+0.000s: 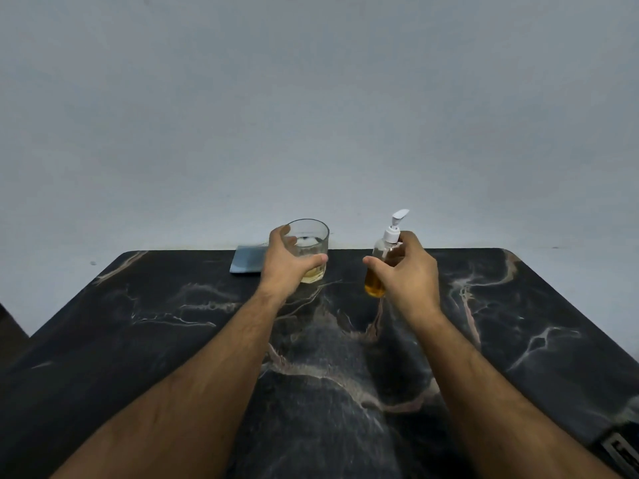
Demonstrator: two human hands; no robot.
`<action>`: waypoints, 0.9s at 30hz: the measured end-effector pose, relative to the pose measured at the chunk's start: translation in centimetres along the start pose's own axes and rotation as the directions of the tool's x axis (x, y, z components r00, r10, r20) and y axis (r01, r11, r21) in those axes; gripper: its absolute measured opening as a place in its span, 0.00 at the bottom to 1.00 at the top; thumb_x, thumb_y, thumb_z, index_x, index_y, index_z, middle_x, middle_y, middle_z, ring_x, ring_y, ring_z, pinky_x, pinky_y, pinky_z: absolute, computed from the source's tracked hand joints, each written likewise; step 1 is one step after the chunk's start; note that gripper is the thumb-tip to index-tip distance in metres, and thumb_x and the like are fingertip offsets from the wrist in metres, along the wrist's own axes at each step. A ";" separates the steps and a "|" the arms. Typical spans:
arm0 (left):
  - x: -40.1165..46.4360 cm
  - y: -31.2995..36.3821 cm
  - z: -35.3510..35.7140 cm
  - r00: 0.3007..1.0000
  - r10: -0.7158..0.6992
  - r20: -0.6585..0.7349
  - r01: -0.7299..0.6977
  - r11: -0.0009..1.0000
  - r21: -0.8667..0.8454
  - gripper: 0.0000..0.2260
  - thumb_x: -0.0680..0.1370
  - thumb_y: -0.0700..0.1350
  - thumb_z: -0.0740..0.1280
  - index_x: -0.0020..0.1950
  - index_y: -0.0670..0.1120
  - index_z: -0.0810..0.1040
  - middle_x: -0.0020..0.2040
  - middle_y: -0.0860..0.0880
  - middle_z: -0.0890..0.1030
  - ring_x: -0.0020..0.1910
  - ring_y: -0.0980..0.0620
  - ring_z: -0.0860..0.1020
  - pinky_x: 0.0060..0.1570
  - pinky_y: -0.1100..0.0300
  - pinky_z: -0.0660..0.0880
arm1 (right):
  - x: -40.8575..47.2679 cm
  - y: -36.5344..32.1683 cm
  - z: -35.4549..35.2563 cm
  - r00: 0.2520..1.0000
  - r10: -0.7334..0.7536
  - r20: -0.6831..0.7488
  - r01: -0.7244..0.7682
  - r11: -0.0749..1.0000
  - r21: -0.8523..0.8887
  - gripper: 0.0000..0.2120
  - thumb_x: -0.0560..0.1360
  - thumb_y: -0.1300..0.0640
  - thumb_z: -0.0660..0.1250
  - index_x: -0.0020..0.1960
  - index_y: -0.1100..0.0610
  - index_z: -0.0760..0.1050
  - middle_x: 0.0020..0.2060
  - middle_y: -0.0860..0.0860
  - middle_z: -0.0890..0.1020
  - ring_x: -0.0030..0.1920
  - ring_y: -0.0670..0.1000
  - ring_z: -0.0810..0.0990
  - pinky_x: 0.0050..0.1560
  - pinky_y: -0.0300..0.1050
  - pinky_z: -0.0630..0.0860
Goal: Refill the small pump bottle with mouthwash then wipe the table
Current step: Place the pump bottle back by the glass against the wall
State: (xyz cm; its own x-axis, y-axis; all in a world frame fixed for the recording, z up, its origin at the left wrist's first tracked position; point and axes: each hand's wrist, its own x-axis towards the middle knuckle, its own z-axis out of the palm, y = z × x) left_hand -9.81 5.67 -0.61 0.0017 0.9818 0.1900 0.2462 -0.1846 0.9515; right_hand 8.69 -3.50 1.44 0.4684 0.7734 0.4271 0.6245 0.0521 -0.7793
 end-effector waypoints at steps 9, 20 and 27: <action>7.0 -2.1 4.4 0.998 -0.031 -0.061 0.033 0.998 0.047 0.44 0.64 0.47 0.82 0.74 0.47 0.62 0.66 0.47 0.74 0.59 0.52 0.72 0.58 0.60 0.70 | 2.9 1.5 2.6 0.997 -0.010 -0.080 0.013 0.999 0.036 0.24 0.69 0.47 0.77 0.61 0.51 0.73 0.45 0.44 0.77 0.47 0.47 0.78 0.48 0.44 0.75; 7.7 -2.9 5.5 0.996 -0.048 -0.079 0.058 0.990 0.129 0.44 0.64 0.51 0.81 0.74 0.46 0.62 0.68 0.45 0.74 0.66 0.46 0.73 0.63 0.53 0.73 | 3.8 1.9 3.4 0.996 -0.030 -0.078 0.030 1.000 0.005 0.20 0.69 0.47 0.76 0.55 0.50 0.72 0.43 0.45 0.77 0.44 0.48 0.77 0.45 0.45 0.74; 6.6 -1.4 4.6 0.997 -0.066 -0.044 0.070 0.993 0.095 0.59 0.65 0.50 0.82 0.80 0.46 0.42 0.78 0.43 0.61 0.75 0.43 0.63 0.72 0.45 0.65 | 3.9 2.4 3.3 1.000 -0.002 -0.031 0.000 0.998 -0.060 0.20 0.69 0.45 0.76 0.55 0.53 0.74 0.47 0.47 0.78 0.47 0.48 0.76 0.48 0.45 0.75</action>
State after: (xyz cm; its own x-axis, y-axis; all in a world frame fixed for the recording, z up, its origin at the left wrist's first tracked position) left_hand -5.66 12.58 -1.79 -0.0575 0.9888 0.1377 0.3363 -0.1107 0.9352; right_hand 9.95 1.69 -0.23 0.4865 0.7533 0.4426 0.6607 0.0143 -0.7505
